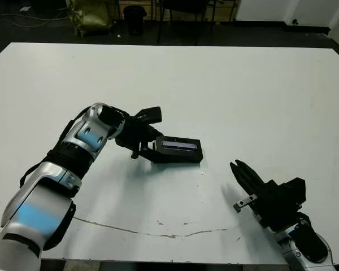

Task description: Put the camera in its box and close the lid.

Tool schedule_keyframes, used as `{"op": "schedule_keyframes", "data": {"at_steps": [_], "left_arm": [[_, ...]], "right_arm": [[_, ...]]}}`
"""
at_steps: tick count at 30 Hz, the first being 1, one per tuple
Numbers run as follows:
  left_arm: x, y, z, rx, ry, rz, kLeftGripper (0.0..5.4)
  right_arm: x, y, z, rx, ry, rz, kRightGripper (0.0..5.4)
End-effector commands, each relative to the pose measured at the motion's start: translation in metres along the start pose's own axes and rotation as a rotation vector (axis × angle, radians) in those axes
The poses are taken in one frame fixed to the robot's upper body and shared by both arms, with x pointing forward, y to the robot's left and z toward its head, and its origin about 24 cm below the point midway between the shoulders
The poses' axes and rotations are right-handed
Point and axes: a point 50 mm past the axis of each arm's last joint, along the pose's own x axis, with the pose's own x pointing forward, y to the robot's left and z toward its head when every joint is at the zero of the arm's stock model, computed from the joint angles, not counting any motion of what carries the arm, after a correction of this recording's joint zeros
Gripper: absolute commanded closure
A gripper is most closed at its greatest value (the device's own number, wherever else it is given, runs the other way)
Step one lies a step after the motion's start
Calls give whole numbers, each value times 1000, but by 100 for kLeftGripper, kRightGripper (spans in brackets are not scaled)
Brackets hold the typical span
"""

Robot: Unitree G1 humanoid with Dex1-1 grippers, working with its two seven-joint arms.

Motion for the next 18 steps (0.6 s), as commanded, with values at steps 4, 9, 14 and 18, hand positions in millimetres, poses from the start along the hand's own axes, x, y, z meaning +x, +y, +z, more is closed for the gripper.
{"op": "schedule_keyframes", "data": {"at_steps": [4, 9, 14, 18], "left_arm": [[0, -4, -13, 18, 64, -4, 299], [-5, -1, -16, -15, 82, -2, 299], [-10, 1, -24, -76, 93, 10, 299], [-14, 2, -31, -103, 112, 12, 299]], "right_arm": [[-2, -1, -4, 15, 27, -5, 540], [-2, -2, -4, -1, 21, -4, 540], [-3, -2, -5, 1, 24, -6, 540], [-3, -2, -5, 2, 23, -6, 540]]}}
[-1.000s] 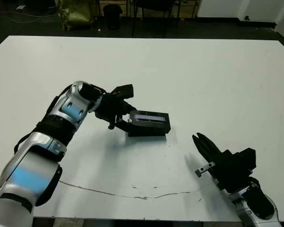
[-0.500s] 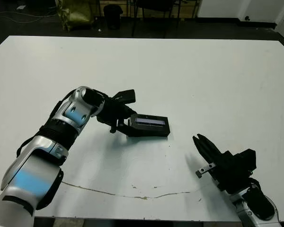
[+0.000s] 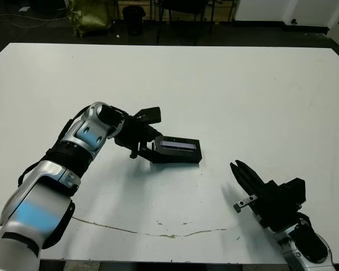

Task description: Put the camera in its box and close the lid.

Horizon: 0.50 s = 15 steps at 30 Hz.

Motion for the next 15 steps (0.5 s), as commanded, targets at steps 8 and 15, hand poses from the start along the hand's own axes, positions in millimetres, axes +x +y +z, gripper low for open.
{"op": "schedule_keyframes", "data": {"at_steps": [8, 15], "left_arm": [[-13, 1, -42, -132, 126, 40, 299], [-13, 0, -52, -173, 119, 12, 299]], "right_arm": [[-2, -3, -6, 8, 8, 3, 540], [-3, -3, -5, 6, 20, -6, 540]]}}
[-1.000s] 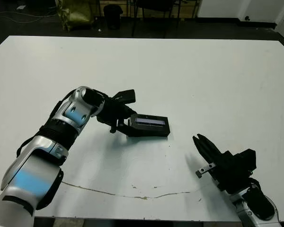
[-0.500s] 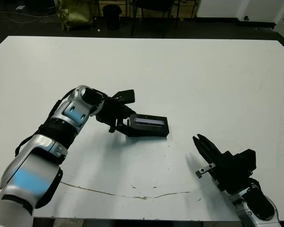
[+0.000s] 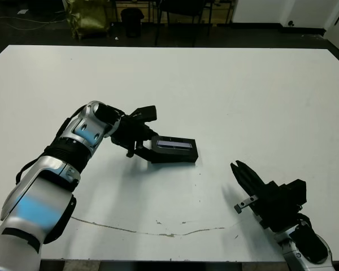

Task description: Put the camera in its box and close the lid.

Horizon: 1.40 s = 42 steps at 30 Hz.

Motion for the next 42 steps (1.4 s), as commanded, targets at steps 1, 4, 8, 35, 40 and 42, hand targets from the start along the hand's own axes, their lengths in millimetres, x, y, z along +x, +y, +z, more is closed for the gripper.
{"op": "schedule_keyframes", "data": {"at_steps": [1, 4, 8, 35, 40, 42], "left_arm": [[-10, -3, -39, -115, 127, 37, 299], [-10, -3, -42, -141, 131, 38, 299], [-9, -4, -46, -164, 130, 42, 299], [4, -33, -83, 99, 249, -64, 97], [-8, -36, -99, 86, 300, -71, 1], [-14, -38, -105, 58, 325, -77, 1]], "right_arm": [[-2, -2, -2, -2, 28, -14, 540], [-1, -2, -2, 4, 21, -8, 540], [-2, -2, -1, -1, 30, -12, 540], [-4, -4, -3, 12, 10, -6, 540], [-4, -5, -4, 2, 18, -6, 540], [-4, -5, -4, 2, 13, -2, 540]]}}
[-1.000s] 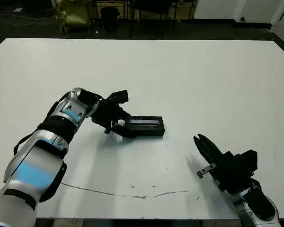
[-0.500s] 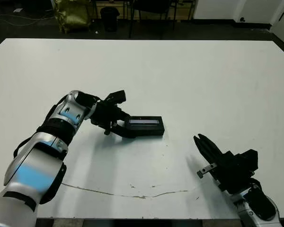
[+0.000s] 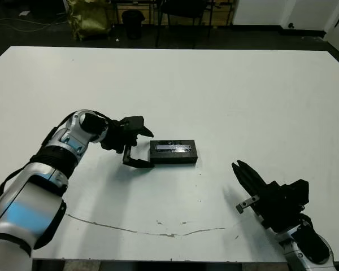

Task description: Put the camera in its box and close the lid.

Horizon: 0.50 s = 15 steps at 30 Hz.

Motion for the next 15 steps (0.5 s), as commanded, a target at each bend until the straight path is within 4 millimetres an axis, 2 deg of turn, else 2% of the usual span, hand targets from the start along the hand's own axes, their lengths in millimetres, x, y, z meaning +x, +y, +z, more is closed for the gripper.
{"op": "schedule_keyframes", "data": {"at_steps": [1, 3, 9, 15], "left_arm": [[2, -50, -65, -153, 261, -192, 1], [-4, -53, -70, -132, 297, -186, 1], [-25, -63, -91, -232, 340, -181, 1], [-60, -65, -104, -339, 350, -141, 1]], "right_arm": [[-3, -4, -4, -8, 19, -1, 540], [-3, -4, -3, -5, 22, -3, 540], [-3, -3, -3, -2, 24, -3, 540], [-3, -2, -3, -3, 26, -3, 540]]}}
